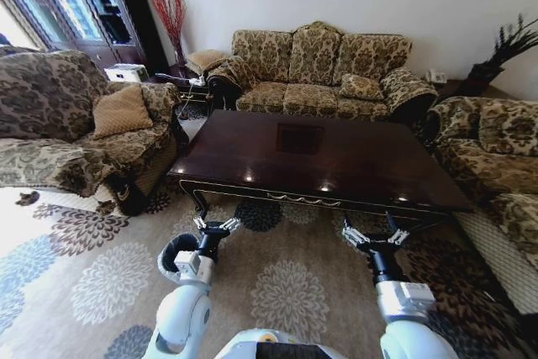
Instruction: Move to the front of the table and place the trash on the table into the trash bin.
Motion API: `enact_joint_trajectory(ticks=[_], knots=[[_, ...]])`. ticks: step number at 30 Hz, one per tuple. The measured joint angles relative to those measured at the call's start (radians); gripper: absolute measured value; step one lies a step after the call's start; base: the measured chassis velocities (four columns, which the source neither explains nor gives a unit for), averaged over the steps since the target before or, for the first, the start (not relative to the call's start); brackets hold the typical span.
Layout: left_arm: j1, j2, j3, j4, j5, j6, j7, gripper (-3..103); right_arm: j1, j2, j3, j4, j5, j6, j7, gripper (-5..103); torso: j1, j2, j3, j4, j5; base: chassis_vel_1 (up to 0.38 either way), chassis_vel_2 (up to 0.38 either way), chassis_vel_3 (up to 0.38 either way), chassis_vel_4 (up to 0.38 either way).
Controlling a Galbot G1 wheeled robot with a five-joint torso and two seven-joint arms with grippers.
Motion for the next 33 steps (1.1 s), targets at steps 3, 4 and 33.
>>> enact_joint_trajectory(ticks=[3,4,33], knots=[[0.000,0.000,-0.001,0.000,0.000,0.000,0.000,100,0.000,0.000,0.000,0.000,0.000,0.000,0.000,100,0.000,0.000,0.000,0.0000,-0.0004,0.000,0.000,0.000,0.000],[0.000,0.000,-0.001,0.000,0.000,0.000,0.000,100,0.000,0.000,0.000,0.000,0.000,0.000,0.000,100,0.000,0.000,0.000,0.0000,-0.0004,0.000,0.000,0.000,0.000],[-0.001,0.000,-0.002,0.004,0.001,-0.004,0.002,100,0.001,-0.001,0.001,-0.002,0.002,0.000,0.000,100,0.000,0.000,0.000,0.0000,-0.0002,0.000,0.000,0.000,0.000]])
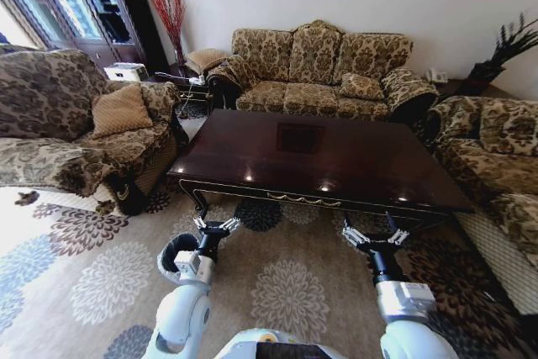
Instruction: Move to the front of the table and place the trash on the table into the trash bin.
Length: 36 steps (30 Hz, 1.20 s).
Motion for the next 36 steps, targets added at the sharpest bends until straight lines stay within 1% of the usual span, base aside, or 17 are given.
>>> enact_joint_trajectory(ticks=[36], knots=[[0.000,0.000,0.000,0.001,0.000,-0.001,0.000,100,0.000,0.000,0.000,0.000,0.001,0.000,0.001,100,0.000,0.000,0.000,0.0000,0.0000,0.000,0.000,0.000,0.000]])
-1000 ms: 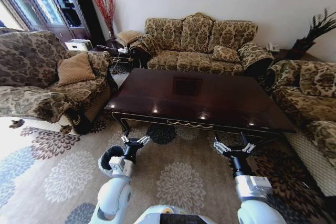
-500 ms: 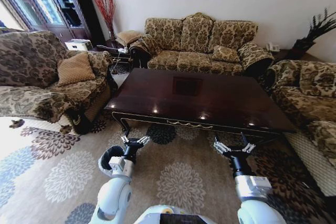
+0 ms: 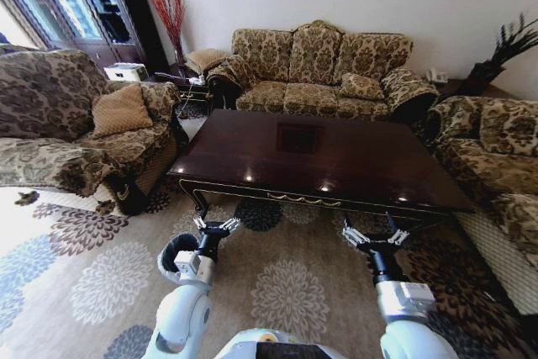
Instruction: Move to the front of the table and place the trash on the table into the trash bin.
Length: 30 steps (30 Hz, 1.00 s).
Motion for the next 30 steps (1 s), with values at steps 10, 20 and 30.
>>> enact_joint_trajectory(ticks=[10,20,30], knots=[[0.000,0.000,0.000,0.000,0.000,0.000,0.000,100,0.000,0.000,0.000,0.000,0.000,0.000,0.000,100,0.000,0.000,0.000,0.0000,0.0000,0.000,0.000,0.000,0.000],[0.000,0.000,0.000,0.000,0.000,0.000,0.000,100,0.000,0.000,0.000,0.000,0.000,0.000,0.000,100,0.000,0.000,0.000,0.0000,0.0000,0.000,0.000,0.000,0.000],[0.000,0.000,0.000,0.000,0.000,0.000,0.000,100,0.000,0.000,0.000,0.000,0.000,0.000,0.000,100,0.000,0.000,0.000,0.0000,0.0000,0.000,0.000,0.000,0.000]])
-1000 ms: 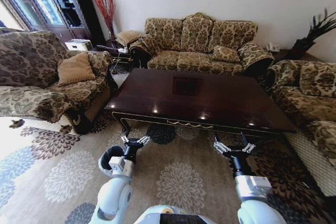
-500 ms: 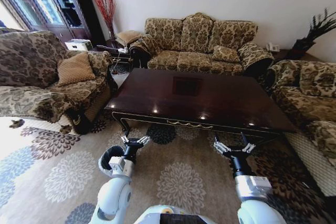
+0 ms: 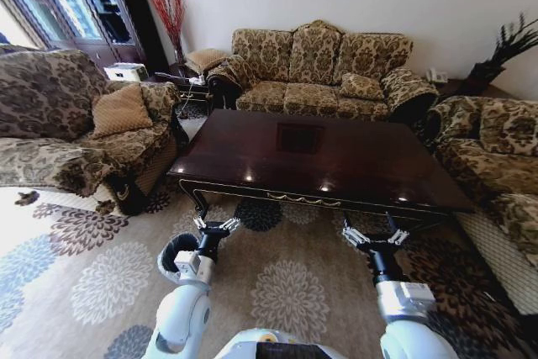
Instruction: Move to the front of the table and place the trash on the table into the trash bin.
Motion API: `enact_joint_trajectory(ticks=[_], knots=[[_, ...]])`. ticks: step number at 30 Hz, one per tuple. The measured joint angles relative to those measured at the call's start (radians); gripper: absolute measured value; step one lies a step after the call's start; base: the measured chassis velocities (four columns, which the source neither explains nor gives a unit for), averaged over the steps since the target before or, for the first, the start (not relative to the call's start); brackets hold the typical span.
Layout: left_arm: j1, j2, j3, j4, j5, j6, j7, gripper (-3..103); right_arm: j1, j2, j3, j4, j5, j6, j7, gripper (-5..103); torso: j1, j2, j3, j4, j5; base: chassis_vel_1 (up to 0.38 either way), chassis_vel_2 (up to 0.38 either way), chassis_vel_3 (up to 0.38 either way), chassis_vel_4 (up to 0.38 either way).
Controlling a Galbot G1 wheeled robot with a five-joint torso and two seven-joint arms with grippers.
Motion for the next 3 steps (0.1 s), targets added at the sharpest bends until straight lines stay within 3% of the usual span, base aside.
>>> enact_joint_trajectory(ticks=[3], knots=[[0.000,0.000,0.000,0.000,0.000,0.000,0.000,100,0.000,0.000,0.000,0.000,0.000,0.000,0.000,100,0.000,0.000,0.000,0.0000,0.0000,0.000,0.000,0.000,0.000]])
